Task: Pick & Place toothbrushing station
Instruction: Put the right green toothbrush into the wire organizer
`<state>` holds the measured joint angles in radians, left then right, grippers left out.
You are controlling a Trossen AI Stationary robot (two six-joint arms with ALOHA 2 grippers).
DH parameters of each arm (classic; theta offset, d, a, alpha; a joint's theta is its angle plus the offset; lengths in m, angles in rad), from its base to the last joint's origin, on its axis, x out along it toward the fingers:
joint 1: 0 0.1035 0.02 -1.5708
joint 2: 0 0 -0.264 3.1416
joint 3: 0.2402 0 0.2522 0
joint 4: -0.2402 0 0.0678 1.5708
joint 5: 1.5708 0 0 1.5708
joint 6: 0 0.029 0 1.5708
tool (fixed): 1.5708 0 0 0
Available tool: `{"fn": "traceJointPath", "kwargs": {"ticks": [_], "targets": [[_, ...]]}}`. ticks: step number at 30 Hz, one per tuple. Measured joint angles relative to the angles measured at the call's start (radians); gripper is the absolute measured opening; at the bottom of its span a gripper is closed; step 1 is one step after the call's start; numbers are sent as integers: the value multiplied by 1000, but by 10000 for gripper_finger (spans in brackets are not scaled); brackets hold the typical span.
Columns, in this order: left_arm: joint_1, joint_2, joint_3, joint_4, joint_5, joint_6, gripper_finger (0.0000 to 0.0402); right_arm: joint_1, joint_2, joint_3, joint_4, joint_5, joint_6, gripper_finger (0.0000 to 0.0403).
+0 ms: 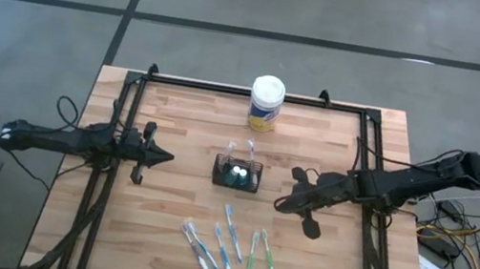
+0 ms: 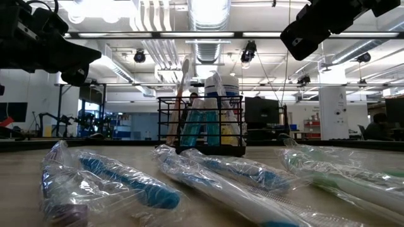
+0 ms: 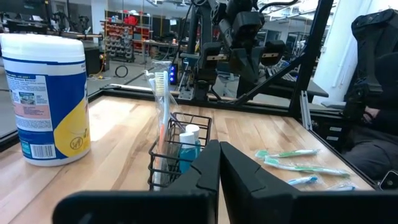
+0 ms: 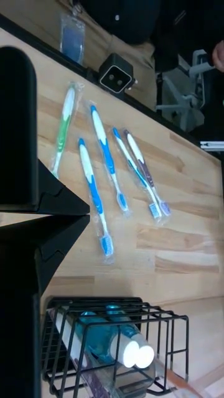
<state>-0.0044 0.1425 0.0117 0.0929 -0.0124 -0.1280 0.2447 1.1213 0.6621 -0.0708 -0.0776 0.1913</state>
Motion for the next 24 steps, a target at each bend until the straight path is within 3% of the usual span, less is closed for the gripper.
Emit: {"fn": "traceJointPath", "kwargs": {"ticks": [24], "targets": [[0, 0, 0, 0, 0, 1, 9, 0, 0, -1, 1, 1, 0, 8]]}}
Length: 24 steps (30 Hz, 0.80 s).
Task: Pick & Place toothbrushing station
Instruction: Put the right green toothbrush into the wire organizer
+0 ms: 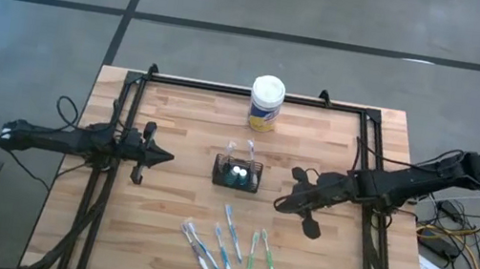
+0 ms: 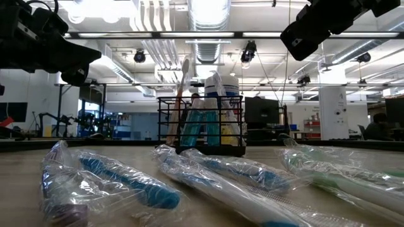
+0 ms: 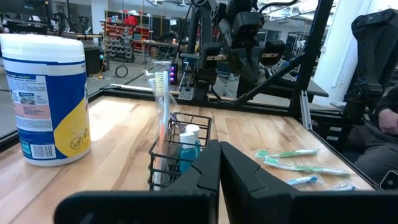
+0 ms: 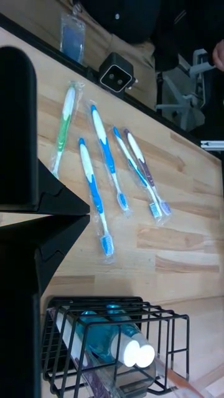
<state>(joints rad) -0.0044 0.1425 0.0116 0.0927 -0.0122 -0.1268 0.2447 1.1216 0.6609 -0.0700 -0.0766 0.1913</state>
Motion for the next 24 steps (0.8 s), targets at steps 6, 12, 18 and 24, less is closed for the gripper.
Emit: {"fn": "traceJointPath", "kwargs": {"ticks": [6, 12, 18, 24], "targets": [[0, 0, 0, 0, -1, 38, 4, 0, 0, 0, 0, 0, 0, 8], [0, 0, 0, 2, -10, 43, 8, 0, 1, 0, 0, 0, -1, 8], [-2, 0, 1, 1, -12, 1, 3, 0, 1, 0, -1, 31, 54, 8], [-2, 2, 4, -6, -12, 48, 8, 60, 1, 0, -52, 47, 197, 8]]}}
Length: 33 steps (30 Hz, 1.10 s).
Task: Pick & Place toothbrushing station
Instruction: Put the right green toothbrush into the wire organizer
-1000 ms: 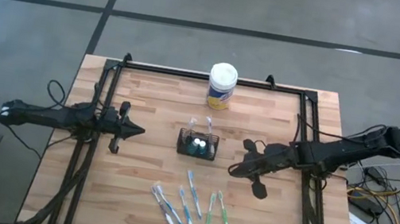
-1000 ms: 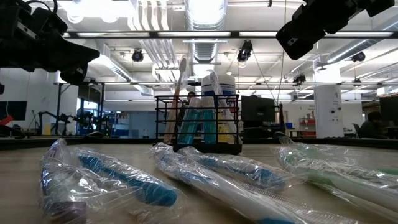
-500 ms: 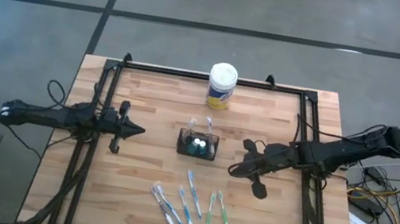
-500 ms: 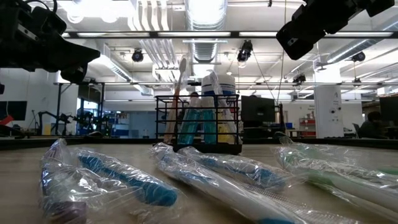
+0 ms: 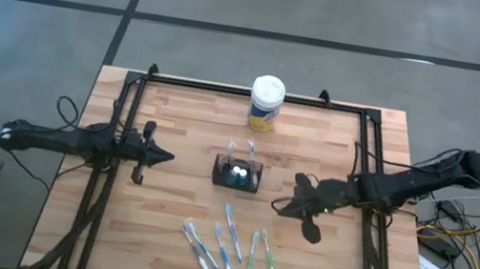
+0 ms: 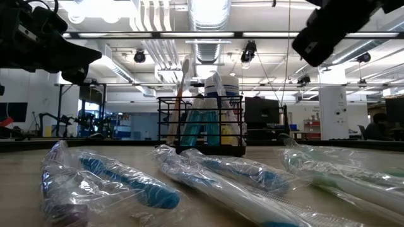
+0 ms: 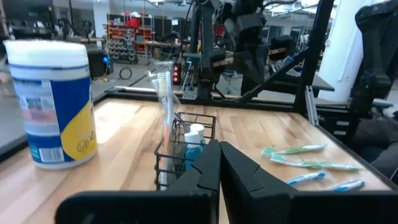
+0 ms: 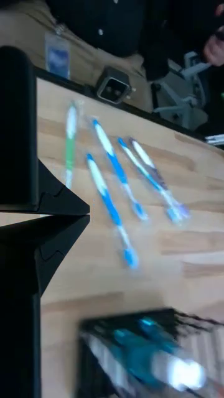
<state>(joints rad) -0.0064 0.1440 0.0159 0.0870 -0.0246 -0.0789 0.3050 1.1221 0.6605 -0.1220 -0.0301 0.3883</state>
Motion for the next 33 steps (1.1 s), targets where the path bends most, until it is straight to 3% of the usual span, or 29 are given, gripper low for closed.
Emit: {"fn": "traceJointPath", "kwargs": {"ticks": [10, 18, 23, 28, 30, 33], "targets": [[0, 0, 36, 7, 0, 26, 8, 179, 22, 0, -63, 145, 230, 8], [0, 0, 37, -1, 1, 21, 11, 272, 145, 0, -17, 269, 456, 14], [0, 0, 38, -13, 6, 18, 12, 303, 267, 52, -9, 258, 556, 53], [0, 1, 38, -28, 13, 2, 12, 326, 426, 193, -36, 161, 548, 114], [0, 2, 38, -37, 18, 1, 12, 330, 490, 287, -123, 148, 563, 139], [0, 2, 38, -45, 29, 0, 12, 328, 593, 465, -397, 158, 637, 172]]}}
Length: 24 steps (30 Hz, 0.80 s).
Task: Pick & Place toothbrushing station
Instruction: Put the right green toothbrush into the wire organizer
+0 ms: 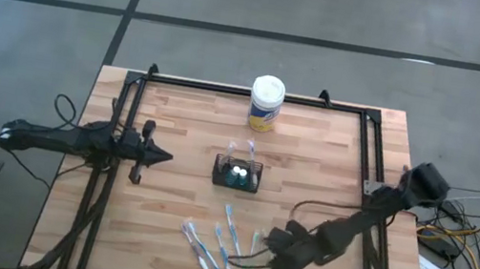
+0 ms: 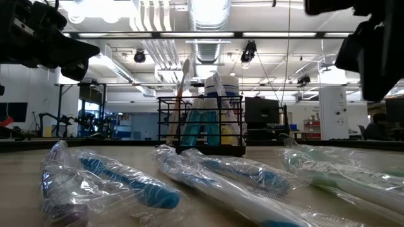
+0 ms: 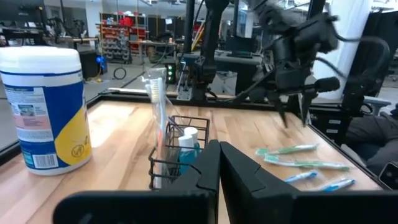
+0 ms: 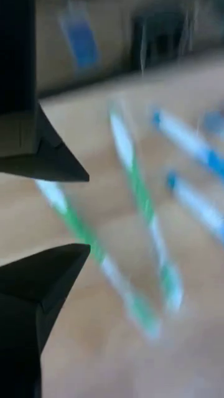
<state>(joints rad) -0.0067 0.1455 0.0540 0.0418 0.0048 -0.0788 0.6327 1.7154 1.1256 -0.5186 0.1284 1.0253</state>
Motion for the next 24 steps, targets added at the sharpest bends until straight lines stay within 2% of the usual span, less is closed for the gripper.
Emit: {"fn": "traceJointPath", "kwargs": {"ticks": [3, 5, 10, 15, 24], "targets": [[0, 0, 0, 1, 3, 0, 12, -2, 113, 176, -297, 30, 52, 197], [0, 0, 0, 0, 3, -5, 12, 0, 183, 274, -418, 32, 56, 208], [0, 0, 0, 1, 4, -12, 12, -2, 304, 419, -473, 30, 5, 227], [0, 0, 0, 1, 3, -18, 12, -9, 340, 436, -477, 29, 2, 235], [0, 0, 0, -3, 6, -29, 12, -11, 326, 317, -472, 36, 125, 237]]}}
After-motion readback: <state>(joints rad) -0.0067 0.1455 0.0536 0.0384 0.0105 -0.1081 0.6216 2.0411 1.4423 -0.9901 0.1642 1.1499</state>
